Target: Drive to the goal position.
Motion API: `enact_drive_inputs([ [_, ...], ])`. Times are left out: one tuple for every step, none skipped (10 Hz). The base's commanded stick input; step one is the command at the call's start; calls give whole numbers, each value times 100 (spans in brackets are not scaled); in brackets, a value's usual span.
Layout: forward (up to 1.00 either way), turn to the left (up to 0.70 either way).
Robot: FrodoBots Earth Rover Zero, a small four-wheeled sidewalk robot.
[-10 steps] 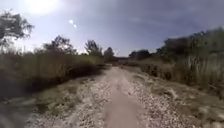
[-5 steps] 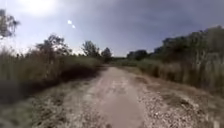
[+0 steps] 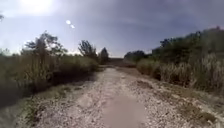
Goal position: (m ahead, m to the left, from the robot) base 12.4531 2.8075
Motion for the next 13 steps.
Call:
enact_drive_inputs([
  [85,0],
  [85,0],
  [85,0],
  [85,0],
  [85,0],
  [85,0],
  [85,0],
  [85,0],
  [85,0],
  [85,0],
  [85,0],
  [85,0],
  [85,0],
])
